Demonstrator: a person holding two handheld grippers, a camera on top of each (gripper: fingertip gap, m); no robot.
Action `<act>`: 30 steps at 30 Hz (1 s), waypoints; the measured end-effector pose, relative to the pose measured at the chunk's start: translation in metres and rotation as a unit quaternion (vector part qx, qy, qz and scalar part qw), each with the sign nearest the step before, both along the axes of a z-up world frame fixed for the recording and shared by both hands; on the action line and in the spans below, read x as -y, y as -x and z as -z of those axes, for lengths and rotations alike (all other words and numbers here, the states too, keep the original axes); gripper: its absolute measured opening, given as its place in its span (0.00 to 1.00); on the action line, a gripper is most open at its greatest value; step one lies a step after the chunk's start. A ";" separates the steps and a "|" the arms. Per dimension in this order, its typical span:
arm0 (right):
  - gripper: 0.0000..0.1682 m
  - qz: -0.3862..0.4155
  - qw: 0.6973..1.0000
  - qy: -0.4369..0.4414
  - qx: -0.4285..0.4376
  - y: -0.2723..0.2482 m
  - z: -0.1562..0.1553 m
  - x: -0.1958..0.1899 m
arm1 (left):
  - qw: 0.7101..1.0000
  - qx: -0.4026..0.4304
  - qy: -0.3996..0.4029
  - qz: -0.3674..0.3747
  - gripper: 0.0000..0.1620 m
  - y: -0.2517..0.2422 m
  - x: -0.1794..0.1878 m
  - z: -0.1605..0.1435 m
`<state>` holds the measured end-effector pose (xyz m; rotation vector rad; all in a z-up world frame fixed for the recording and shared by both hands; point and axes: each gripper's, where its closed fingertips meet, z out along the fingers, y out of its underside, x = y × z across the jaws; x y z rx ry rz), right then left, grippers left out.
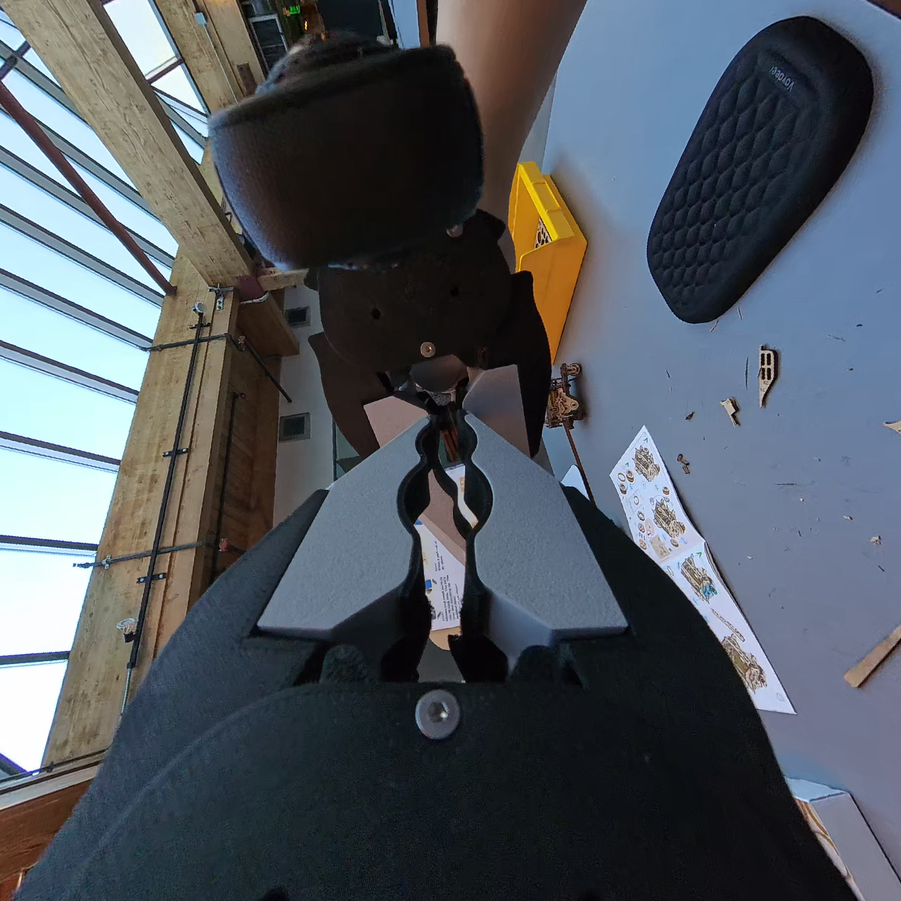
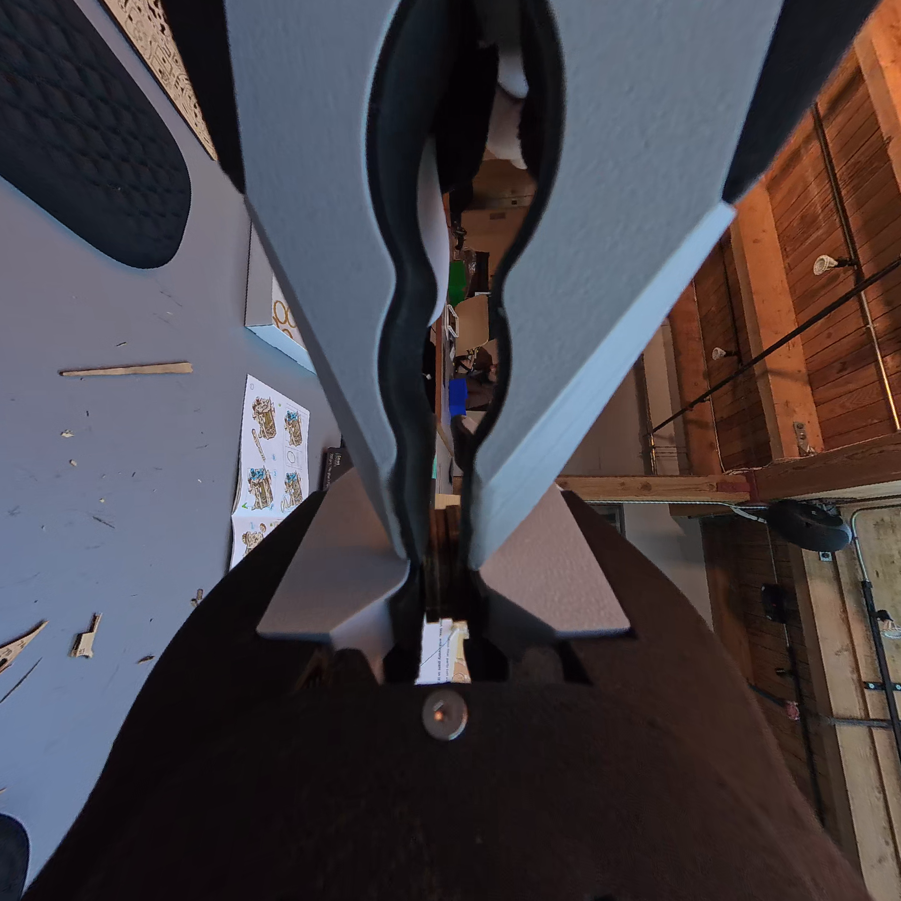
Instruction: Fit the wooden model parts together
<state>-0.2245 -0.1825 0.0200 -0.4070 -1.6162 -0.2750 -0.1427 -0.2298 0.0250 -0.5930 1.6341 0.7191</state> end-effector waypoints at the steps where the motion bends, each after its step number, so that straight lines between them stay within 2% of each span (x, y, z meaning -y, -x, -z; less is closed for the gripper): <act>1: 0.03 0.001 1.000 0.004 0.001 0.000 0.001 0.000 | 1.000 -0.001 -0.002 0.000 0.03 0.000 0.000 0.000; 7: 0.03 0.015 1.000 0.002 -0.010 -0.003 -0.003 -0.001 | 1.000 0.004 -0.011 0.010 0.03 -0.001 0.002 -0.001; 15: 0.03 0.044 0.999 0.028 -0.013 -0.001 -0.003 -0.008 | 0.999 0.031 0.027 0.004 0.03 0.004 -0.001 -0.004; 30: 0.03 0.068 0.997 0.036 -0.006 0.001 -0.001 -0.014 | 0.999 0.038 0.030 0.000 0.03 0.008 -0.004 -0.005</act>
